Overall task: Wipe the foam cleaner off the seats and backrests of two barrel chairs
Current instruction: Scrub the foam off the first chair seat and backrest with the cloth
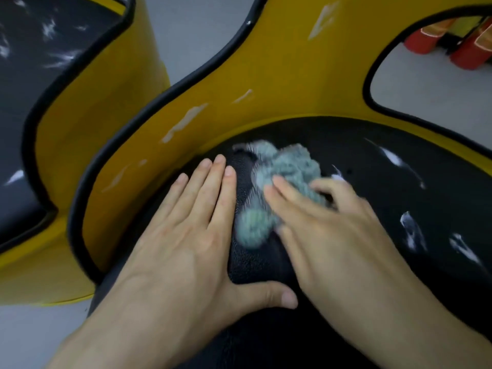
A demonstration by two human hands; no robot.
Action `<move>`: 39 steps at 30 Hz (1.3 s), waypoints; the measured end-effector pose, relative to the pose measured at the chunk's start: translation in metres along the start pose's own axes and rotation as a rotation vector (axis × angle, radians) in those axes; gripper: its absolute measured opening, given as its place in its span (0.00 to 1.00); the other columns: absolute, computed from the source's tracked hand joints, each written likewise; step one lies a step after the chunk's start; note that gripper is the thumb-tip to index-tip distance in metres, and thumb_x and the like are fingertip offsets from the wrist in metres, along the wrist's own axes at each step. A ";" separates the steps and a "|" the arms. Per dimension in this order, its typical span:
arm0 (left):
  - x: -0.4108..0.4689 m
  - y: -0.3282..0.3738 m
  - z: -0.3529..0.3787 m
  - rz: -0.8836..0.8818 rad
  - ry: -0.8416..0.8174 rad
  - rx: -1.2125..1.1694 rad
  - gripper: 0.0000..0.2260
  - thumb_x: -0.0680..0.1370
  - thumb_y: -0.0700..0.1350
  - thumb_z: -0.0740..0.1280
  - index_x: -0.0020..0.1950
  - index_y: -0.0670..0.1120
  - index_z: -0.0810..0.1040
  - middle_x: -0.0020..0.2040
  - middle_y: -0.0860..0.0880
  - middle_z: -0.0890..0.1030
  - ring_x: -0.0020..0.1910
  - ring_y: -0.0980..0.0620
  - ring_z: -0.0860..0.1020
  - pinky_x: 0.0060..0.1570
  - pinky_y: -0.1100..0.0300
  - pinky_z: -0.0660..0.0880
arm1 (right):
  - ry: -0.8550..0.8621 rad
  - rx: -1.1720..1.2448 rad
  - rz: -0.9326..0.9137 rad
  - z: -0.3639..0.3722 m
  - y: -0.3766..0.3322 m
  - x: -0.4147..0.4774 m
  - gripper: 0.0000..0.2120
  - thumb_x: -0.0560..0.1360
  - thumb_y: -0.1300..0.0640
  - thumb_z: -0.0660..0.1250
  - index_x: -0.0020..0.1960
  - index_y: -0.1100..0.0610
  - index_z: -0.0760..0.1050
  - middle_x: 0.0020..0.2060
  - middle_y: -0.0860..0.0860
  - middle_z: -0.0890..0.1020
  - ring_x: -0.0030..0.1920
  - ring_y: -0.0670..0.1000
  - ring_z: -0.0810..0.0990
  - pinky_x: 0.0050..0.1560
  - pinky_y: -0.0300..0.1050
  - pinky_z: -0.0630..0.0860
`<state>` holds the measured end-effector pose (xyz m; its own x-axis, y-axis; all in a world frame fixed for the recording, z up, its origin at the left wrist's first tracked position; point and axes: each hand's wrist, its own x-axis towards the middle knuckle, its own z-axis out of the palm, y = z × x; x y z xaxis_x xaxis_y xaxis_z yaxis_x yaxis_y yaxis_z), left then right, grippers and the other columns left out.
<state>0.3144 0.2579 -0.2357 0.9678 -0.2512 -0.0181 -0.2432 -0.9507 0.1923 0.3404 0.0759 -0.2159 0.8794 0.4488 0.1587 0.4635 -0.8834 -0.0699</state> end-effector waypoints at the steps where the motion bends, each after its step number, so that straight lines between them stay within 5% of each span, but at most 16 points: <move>1: 0.000 0.000 0.000 -0.005 0.001 -0.006 0.62 0.66 0.86 0.47 0.81 0.36 0.59 0.81 0.40 0.59 0.81 0.43 0.56 0.75 0.50 0.50 | 0.004 0.012 0.016 0.000 0.002 0.020 0.21 0.77 0.51 0.57 0.66 0.53 0.79 0.63 0.45 0.81 0.57 0.59 0.77 0.51 0.57 0.78; 5: -0.002 0.001 0.000 -0.008 0.009 -0.003 0.62 0.66 0.86 0.47 0.82 0.38 0.56 0.82 0.41 0.56 0.82 0.43 0.53 0.76 0.51 0.47 | -0.062 0.020 0.088 0.008 0.009 0.056 0.19 0.83 0.51 0.56 0.72 0.49 0.72 0.71 0.42 0.74 0.62 0.56 0.69 0.61 0.55 0.69; 14: 0.000 -0.001 0.002 -0.003 0.006 -0.017 0.62 0.66 0.86 0.48 0.80 0.36 0.60 0.80 0.39 0.60 0.80 0.43 0.58 0.74 0.50 0.52 | -0.003 0.004 -0.013 0.000 -0.003 -0.022 0.25 0.73 0.50 0.56 0.67 0.54 0.79 0.65 0.45 0.81 0.58 0.56 0.78 0.47 0.53 0.78; 20: 0.000 0.001 0.001 -0.014 0.009 0.001 0.62 0.66 0.86 0.47 0.81 0.37 0.58 0.81 0.40 0.58 0.80 0.41 0.56 0.74 0.49 0.51 | -0.053 0.027 0.095 0.014 0.007 0.060 0.20 0.82 0.54 0.54 0.72 0.50 0.72 0.72 0.43 0.74 0.68 0.57 0.68 0.60 0.55 0.68; 28: -0.001 0.000 0.000 -0.003 0.047 -0.030 0.62 0.66 0.86 0.46 0.81 0.37 0.57 0.82 0.41 0.57 0.81 0.41 0.53 0.75 0.51 0.48 | -0.040 0.019 0.191 0.010 0.022 0.064 0.21 0.84 0.53 0.56 0.75 0.51 0.69 0.74 0.46 0.72 0.72 0.58 0.65 0.69 0.57 0.66; 33: -0.002 -0.001 0.001 0.009 0.054 -0.046 0.63 0.65 0.86 0.47 0.82 0.38 0.54 0.83 0.42 0.52 0.82 0.44 0.49 0.76 0.51 0.46 | -0.055 -0.106 0.091 0.013 0.001 0.050 0.24 0.79 0.56 0.57 0.73 0.61 0.72 0.69 0.56 0.77 0.74 0.59 0.68 0.71 0.52 0.62; 37: -0.001 -0.002 0.003 0.013 0.027 -0.035 0.62 0.66 0.86 0.48 0.81 0.36 0.58 0.82 0.41 0.56 0.81 0.42 0.54 0.75 0.50 0.50 | -0.097 -0.045 -0.018 0.006 -0.006 -0.002 0.31 0.69 0.49 0.67 0.68 0.63 0.77 0.64 0.57 0.81 0.67 0.59 0.78 0.64 0.48 0.65; 39: -0.001 -0.002 0.004 0.017 0.020 -0.034 0.62 0.66 0.86 0.48 0.81 0.36 0.58 0.82 0.40 0.57 0.81 0.42 0.56 0.74 0.50 0.51 | -0.065 0.021 -0.051 0.005 -0.013 -0.031 0.25 0.80 0.50 0.56 0.70 0.64 0.74 0.66 0.57 0.79 0.68 0.60 0.76 0.64 0.51 0.66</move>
<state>0.3136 0.2596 -0.2400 0.9648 -0.2628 0.0051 -0.2572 -0.9397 0.2252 0.3076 0.0746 -0.2250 0.8596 0.5014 0.0986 0.5093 -0.8565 -0.0839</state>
